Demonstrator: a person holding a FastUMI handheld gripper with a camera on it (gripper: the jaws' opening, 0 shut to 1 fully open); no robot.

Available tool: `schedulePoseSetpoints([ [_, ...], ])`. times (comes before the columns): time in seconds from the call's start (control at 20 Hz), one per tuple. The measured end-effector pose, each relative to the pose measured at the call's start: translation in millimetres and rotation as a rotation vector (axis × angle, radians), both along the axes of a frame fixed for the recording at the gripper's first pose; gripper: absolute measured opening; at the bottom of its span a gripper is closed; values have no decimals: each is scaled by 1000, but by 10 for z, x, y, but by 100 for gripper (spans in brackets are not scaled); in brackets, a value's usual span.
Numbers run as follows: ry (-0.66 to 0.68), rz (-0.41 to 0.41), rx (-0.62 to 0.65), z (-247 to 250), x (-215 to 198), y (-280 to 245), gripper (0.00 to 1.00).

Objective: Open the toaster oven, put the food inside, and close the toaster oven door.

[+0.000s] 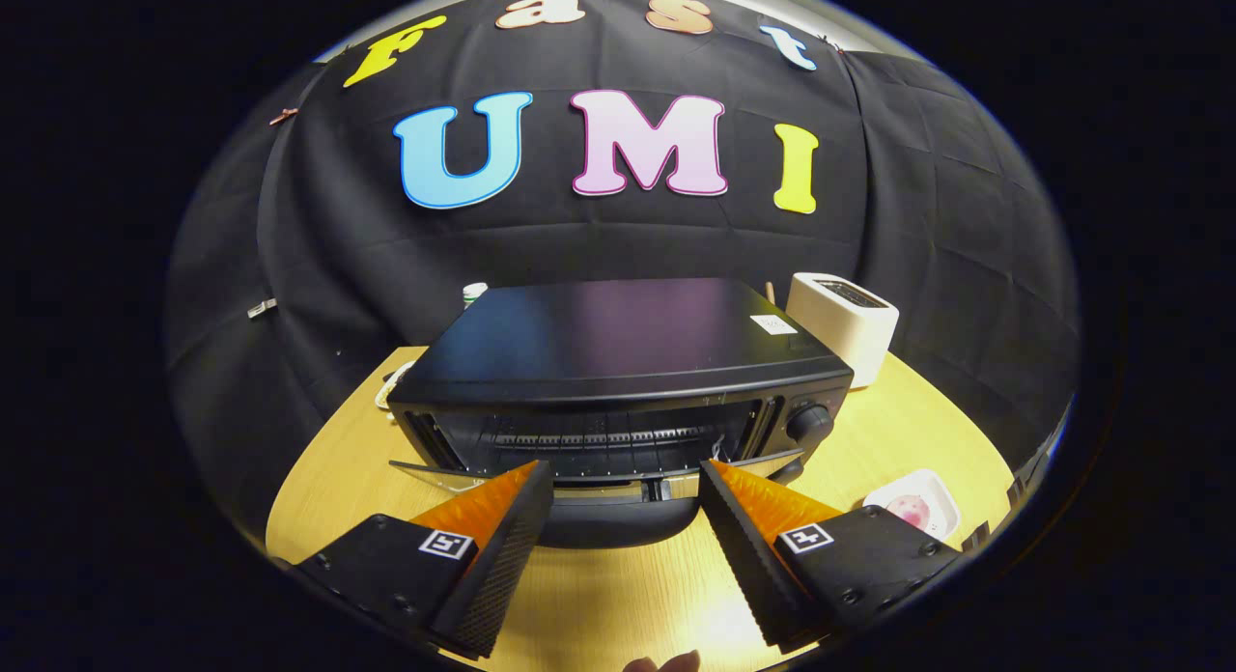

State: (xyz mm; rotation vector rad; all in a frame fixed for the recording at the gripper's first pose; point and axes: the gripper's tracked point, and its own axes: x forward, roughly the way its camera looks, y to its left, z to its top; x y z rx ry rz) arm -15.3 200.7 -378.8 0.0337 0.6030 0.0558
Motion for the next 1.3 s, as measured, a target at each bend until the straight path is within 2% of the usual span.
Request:
schedulePoseSetpoints([
  [0.5,81,20,14,-211,-401,-33,99],
  [0.8,187,45,-3,-497,-715,-55,99],
  [1.05,333,147,-35,-856,-1110,-19,99],
  [1.3,370,171,10,-820,-1209,-70,99],
])
